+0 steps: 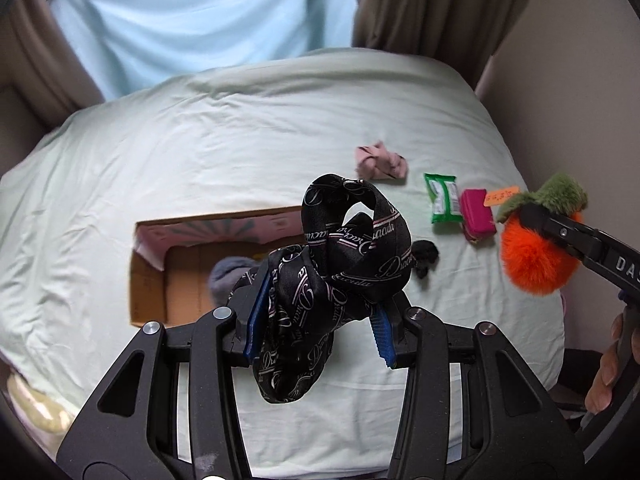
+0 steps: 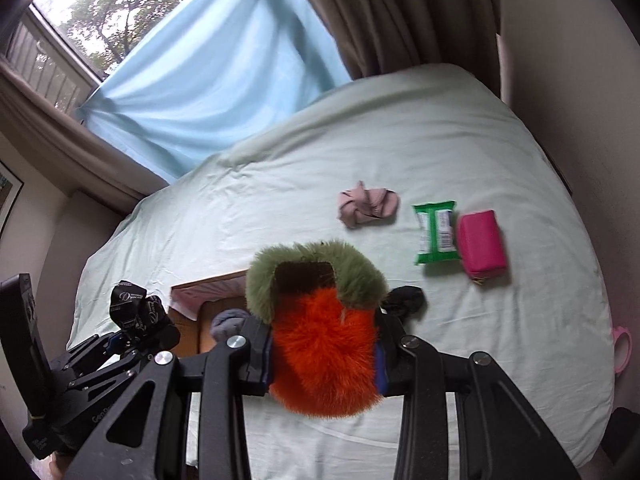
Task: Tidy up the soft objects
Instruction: 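Carry the scrunchie with the left tool into the box while the right tool drops the pompom there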
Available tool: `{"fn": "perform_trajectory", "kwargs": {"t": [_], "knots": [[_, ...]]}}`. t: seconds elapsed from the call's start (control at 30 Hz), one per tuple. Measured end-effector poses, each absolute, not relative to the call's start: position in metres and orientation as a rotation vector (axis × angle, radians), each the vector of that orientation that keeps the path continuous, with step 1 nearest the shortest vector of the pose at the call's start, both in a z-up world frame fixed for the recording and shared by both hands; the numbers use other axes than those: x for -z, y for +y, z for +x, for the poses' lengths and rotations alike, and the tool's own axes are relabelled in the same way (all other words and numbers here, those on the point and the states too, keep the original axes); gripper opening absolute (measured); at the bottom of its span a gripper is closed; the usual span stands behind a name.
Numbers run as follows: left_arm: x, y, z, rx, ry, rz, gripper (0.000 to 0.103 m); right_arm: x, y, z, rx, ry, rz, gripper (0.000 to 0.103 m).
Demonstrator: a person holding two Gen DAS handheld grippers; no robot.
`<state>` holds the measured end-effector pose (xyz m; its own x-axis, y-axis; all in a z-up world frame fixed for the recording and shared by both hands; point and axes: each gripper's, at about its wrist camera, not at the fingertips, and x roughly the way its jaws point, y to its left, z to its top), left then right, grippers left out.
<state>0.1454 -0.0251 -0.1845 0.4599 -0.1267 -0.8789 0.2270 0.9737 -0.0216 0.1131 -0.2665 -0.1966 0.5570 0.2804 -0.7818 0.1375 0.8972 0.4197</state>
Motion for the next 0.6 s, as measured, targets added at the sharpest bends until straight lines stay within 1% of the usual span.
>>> {"fn": "perform_trajectory", "kwargs": {"t": [0.13,0.27,0.43,0.6], "knots": [[0.175,0.030,0.157,0.185,1.051,0.093,0.040,0.182,-0.219,0.119,-0.113,0.968,0.462,0.033],[0.177,0.085,0.179,0.150,1.058,0.077,0.040,0.176,-0.168,0.132,-0.136,0.970,0.426,0.034],[0.201,0.143,0.210,0.134,1.095,0.075,0.040,0.183,-0.106,0.155,-0.151,0.992,0.395,0.034],[0.237,0.180,0.233,0.137,1.170,0.057,0.040,0.211,-0.053,0.186,-0.172,1.041,0.363,0.034]]}}
